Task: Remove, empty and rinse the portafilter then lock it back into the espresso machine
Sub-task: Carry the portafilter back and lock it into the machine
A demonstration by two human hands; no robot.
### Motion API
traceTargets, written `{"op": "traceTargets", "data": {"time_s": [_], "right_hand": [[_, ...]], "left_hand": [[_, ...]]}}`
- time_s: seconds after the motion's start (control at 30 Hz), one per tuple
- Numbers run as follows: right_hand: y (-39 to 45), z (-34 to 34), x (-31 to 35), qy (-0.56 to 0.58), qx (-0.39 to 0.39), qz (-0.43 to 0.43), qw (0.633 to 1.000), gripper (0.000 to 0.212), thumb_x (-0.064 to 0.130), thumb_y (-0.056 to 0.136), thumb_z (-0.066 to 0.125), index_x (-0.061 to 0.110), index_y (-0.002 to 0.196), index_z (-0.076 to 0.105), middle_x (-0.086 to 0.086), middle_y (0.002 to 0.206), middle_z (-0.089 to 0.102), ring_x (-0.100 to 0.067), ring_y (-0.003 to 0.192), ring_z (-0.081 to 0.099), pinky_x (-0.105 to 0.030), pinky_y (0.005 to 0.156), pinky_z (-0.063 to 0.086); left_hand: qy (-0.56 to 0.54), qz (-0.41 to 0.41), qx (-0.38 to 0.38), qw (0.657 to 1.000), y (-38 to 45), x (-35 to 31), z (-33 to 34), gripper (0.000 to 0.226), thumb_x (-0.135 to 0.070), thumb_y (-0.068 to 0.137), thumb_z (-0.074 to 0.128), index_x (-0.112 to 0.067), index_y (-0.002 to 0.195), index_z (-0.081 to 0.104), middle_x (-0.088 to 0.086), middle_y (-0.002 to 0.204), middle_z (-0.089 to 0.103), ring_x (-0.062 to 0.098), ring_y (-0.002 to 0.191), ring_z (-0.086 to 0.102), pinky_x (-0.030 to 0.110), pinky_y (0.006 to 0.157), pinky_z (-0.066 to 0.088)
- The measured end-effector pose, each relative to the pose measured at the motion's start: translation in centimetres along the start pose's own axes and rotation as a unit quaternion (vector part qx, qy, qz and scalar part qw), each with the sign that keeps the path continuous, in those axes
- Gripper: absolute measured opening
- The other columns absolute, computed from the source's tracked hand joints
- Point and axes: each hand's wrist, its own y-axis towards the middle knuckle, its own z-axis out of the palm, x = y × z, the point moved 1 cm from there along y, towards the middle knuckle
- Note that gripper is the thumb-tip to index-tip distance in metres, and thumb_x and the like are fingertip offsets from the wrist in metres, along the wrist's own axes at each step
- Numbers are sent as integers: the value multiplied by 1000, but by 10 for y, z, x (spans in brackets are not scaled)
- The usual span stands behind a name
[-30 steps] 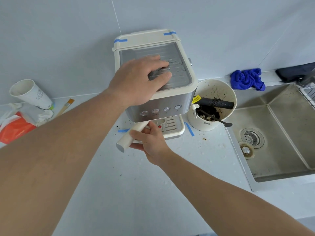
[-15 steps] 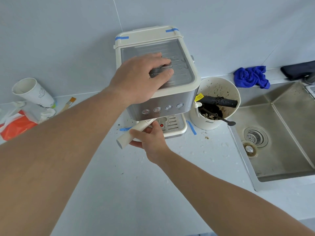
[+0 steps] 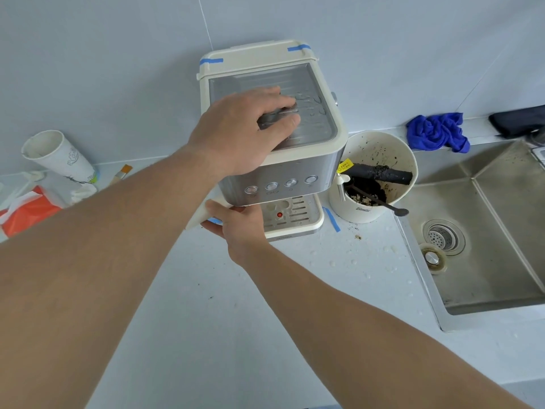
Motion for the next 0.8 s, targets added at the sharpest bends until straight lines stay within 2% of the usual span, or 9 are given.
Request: {"op": "traceTargets", "data": {"time_s": [0.17,0.33,0.43,0.5,0.6,0.7,0.8], "right_hand": [[-1,0,-5,19,-22,-9,1000,50,-7,81,75,7,124,55,-10,96,61,-24,90,65,-30,64,62],[-3,-4,-9,24,-18,-10,1000,50,-6,82,74,11,124,54,-13,106,59,-24,94,64,-38,73,63],[-3,2,-11,40,-21,-9,999,52,-4,84,74,17,127,53,-10,103,56,-22,95,62,-34,71,63],[-3,6,-14,44,-36,-6,998,54,1,84,75,22,128,52,-7,101,52,-24,101,62,-31,70,63],[-2,10,-17,62,-41,3,997,55,2,85,74,25,129,50,-10,111,53,-31,117,62,-33,75,63],[-1,7,-16,61,-20,9,998,54,-1,86,71,23,130,50,-12,115,55,-26,111,62,-36,76,63],[-4,-4,-15,37,18,4,999,49,-5,87,68,23,125,53,-10,109,58,-25,104,62,-40,77,63]], "left_hand": [[-4,4,0,1000,0,-1,0,44,-60,89,41,-45,128,55,-19,148,42,8,136,37,29,104,27],[-9,-1,-5,1000,0,0,0,45,-62,88,42,-45,128,55,-20,147,43,6,135,38,26,101,26],[-13,-2,-5,1000,0,0,1,45,-63,88,42,-45,127,55,-21,147,43,6,135,37,26,101,25],[-17,-3,-4,1000,0,0,1,45,-62,88,42,-45,128,55,-21,147,43,5,135,37,26,103,25],[-19,-4,-7,1000,0,1,0,45,-62,88,42,-45,127,56,-20,147,43,5,135,37,24,102,24],[-20,-6,-9,1000,0,0,1,45,-62,88,42,-45,127,56,-20,146,44,4,134,38,22,101,24],[-21,-9,-9,1000,0,0,1,45,-63,87,42,-46,126,56,-21,146,44,4,134,38,23,101,25]]}}
